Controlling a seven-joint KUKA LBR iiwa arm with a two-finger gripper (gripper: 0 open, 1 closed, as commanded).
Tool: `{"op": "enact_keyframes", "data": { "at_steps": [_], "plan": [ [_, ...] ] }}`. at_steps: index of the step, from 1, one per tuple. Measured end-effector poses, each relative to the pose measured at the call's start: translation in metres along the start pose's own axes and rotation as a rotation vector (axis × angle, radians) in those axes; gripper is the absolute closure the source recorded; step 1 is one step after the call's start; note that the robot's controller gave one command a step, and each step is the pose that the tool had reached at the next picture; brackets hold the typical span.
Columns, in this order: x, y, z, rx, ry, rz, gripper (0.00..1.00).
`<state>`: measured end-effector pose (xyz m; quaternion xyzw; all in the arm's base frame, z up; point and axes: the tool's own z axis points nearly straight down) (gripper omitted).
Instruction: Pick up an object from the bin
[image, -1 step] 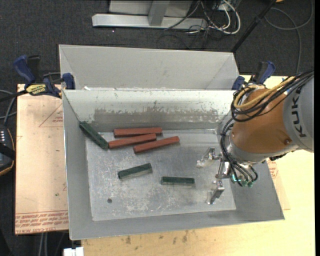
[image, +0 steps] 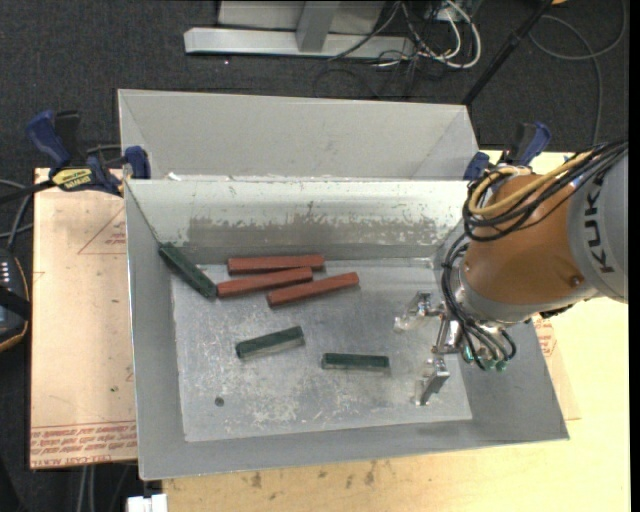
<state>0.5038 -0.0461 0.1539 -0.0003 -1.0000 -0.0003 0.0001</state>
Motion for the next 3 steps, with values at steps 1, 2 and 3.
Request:
{"op": "enact_keyframes", "data": {
  "at_steps": [1, 2, 3],
  "plan": [
    [-0.038, 0.069, 0.075, -0.002, -0.024, -0.028, 1.00],
    [-0.038, 0.069, 0.075, -0.001, -0.024, -0.028, 1.00],
    [-0.038, 0.074, -0.029, 0.000, -0.002, -0.052, 1.00]
  ]
}}
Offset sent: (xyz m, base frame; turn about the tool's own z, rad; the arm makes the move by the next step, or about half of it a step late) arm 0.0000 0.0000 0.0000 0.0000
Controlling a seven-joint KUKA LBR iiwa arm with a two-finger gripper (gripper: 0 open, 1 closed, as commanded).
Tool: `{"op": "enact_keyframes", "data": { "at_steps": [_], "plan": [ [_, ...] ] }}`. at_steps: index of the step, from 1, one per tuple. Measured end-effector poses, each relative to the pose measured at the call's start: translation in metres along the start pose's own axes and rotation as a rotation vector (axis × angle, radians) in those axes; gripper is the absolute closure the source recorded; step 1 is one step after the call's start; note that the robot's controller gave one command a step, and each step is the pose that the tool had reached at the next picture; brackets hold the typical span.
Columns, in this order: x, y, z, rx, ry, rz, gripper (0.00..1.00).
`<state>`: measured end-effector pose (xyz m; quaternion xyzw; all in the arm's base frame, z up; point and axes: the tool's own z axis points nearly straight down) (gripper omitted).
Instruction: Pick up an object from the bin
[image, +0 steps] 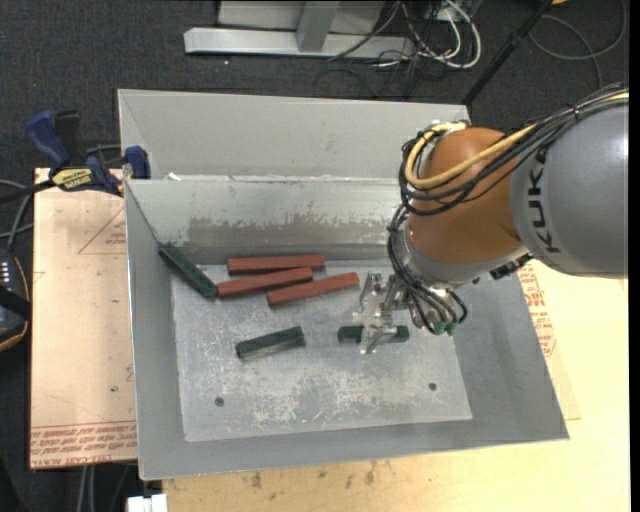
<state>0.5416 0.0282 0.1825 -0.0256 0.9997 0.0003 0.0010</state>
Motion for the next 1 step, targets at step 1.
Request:
{"op": "enact_keyframes", "data": {
  "at_steps": [1],
  "plan": [
    [0.0000, 0.0001, 0.0000, 0.000, 0.000, 0.000, 1.00]
  ]
}}
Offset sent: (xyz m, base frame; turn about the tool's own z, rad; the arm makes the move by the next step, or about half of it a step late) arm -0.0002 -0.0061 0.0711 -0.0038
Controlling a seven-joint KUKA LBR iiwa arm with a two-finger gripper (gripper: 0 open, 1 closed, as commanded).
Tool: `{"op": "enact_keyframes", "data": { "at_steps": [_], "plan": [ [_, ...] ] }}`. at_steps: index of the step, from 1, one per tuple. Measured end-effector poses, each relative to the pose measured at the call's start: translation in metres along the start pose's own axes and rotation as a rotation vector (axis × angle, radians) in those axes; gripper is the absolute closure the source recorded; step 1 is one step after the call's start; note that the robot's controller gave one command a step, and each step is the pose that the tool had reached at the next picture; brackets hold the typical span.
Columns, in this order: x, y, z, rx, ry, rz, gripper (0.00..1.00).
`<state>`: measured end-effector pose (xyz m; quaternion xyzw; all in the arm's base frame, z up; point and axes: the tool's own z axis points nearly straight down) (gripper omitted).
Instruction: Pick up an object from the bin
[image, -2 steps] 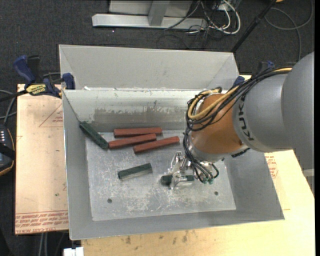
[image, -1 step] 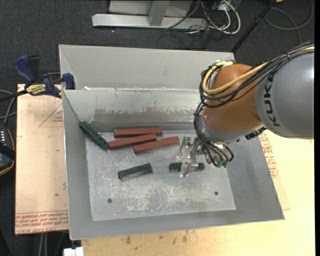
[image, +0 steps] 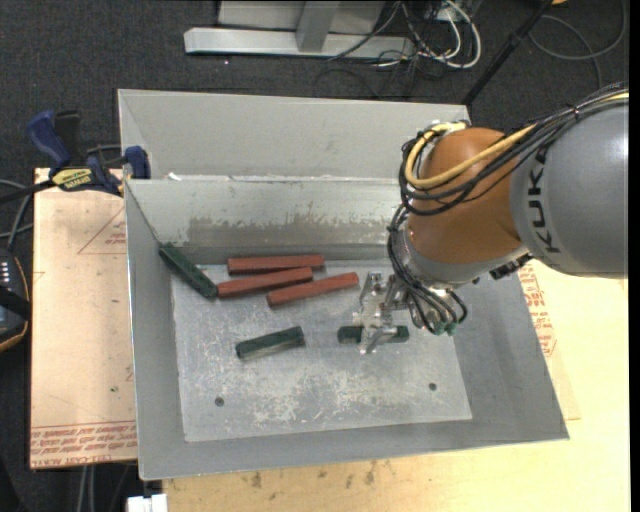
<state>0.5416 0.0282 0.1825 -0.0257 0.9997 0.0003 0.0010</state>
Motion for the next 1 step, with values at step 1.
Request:
{"op": "enact_keyframes", "data": {
  "at_steps": [1],
  "plan": [
    [-0.0004, -0.0056, -0.0709, 0.000, -0.001, -0.004, 1.00]
  ]
}}
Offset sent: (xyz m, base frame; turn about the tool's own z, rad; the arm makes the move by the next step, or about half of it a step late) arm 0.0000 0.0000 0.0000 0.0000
